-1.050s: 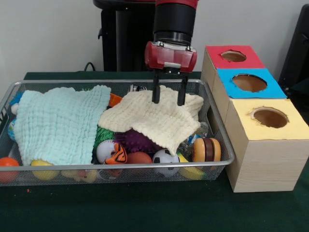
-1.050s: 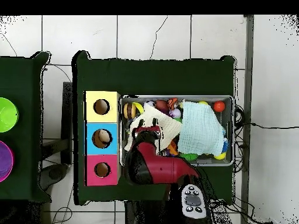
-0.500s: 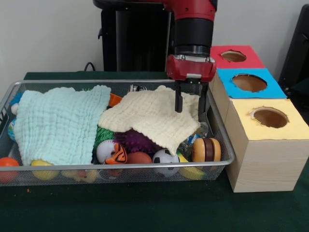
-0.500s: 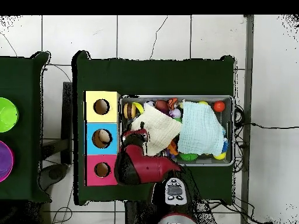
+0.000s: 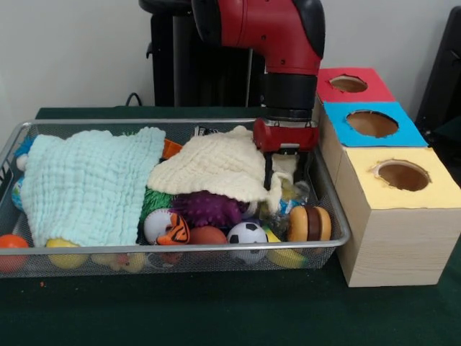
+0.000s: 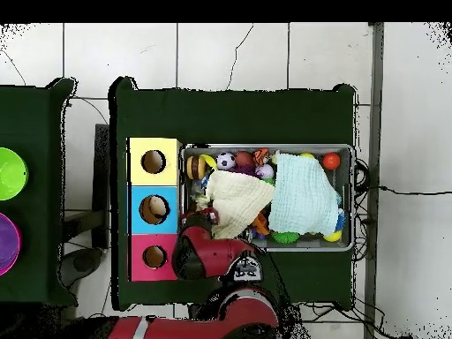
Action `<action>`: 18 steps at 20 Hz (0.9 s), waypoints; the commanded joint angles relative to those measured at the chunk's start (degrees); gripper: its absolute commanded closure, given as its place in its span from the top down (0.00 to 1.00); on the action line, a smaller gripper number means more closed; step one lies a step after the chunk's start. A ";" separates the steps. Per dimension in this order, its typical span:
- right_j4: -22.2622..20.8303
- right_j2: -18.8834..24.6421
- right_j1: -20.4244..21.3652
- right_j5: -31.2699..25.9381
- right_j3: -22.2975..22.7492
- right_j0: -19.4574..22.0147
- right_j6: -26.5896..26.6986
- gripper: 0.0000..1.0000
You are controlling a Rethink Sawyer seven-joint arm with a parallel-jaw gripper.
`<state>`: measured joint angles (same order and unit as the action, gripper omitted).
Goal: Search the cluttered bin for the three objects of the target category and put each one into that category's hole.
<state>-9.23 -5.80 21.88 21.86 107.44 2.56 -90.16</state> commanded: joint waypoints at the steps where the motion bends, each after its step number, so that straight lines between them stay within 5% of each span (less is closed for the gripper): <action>1: 3.40 -0.48 -11.72 3.09 -9.73 -0.21 -8.01 1.00; 3: 3.65 -1.14 -12.08 3.91 -9.93 -0.94 -7.60 1.00; 4: 3.55 -1.03 -12.17 4.53 -9.94 -0.88 -8.00 0.00; 9: 4.41 -1.94 -10.27 3.53 -7.93 -1.88 -8.45 0.00; 12: 8.04 -12.31 -1.86 -9.74 -1.86 -9.01 -3.78 0.00; 15: 1.48 -22.53 6.54 -26.02 -0.64 -11.40 5.29 0.00; 18: -7.35 -26.97 8.06 -31.60 -4.35 -10.80 12.02 0.00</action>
<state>-8.68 -19.06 22.48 13.19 105.17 -7.79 -90.16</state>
